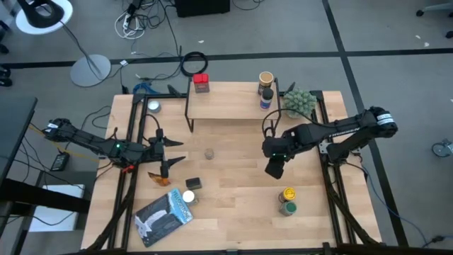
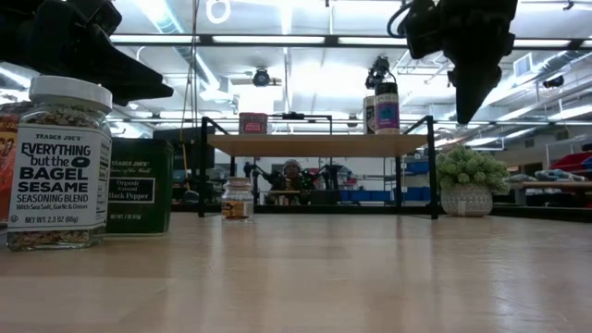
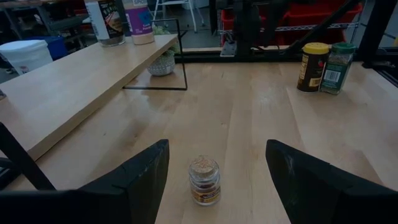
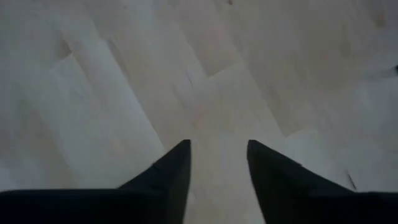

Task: Shelf spices
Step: Put the orange seasoning bag on the shelf

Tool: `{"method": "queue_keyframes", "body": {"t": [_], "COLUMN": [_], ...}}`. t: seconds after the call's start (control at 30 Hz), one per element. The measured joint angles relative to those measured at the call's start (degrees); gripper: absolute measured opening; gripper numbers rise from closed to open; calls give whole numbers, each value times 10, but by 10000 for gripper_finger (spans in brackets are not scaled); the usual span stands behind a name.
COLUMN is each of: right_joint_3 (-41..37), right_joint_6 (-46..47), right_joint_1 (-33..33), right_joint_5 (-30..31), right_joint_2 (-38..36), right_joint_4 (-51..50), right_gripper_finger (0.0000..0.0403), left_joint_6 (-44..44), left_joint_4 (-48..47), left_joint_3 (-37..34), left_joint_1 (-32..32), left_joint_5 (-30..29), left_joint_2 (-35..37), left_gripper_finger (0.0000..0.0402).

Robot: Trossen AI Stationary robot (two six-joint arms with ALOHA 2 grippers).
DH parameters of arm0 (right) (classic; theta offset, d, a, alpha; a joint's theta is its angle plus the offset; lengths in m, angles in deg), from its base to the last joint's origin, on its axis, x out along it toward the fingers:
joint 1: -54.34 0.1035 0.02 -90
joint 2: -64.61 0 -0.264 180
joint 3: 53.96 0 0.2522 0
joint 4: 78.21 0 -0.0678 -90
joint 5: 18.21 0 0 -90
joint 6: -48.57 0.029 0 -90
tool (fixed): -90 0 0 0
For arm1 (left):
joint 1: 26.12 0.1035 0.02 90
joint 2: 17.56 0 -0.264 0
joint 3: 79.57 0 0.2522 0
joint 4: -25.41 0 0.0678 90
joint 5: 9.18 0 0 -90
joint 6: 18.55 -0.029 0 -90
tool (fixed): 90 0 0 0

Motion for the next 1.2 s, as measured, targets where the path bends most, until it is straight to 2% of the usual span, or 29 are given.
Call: {"method": "queue_keyframes", "body": {"t": [0.2,0.37,0.53,0.63,0.83,1.0,1.2], "right_joint_3": [0,0,0,0,0,0,0], "right_joint_6": [-17,36,57,23,-53,-111,-127], "right_joint_1": [-1,-1,7,8,0,-1,6], "right_joint_5": [3,3,5,19,92,98,115], "right_joint_2": [0,0,0,0,7,15,50], "right_joint_4": [0,-8,10,41,189,318,409], "right_gripper_finger": [272,309,314,312,308,307,307], "left_joint_6": [0,0,0,0,0,0,0], "left_joint_4": [0,0,0,0,0,6,5], "left_joint_3": [0,0,0,0,0,0,0], "left_joint_1": [0,0,0,0,0,0,0], "left_joint_5": [0,0,0,0,0,0,0], "left_joint_2": [0,0,0,0,0,0,0], "left_gripper_finger": [272,272,272,272,272,272,272]}}
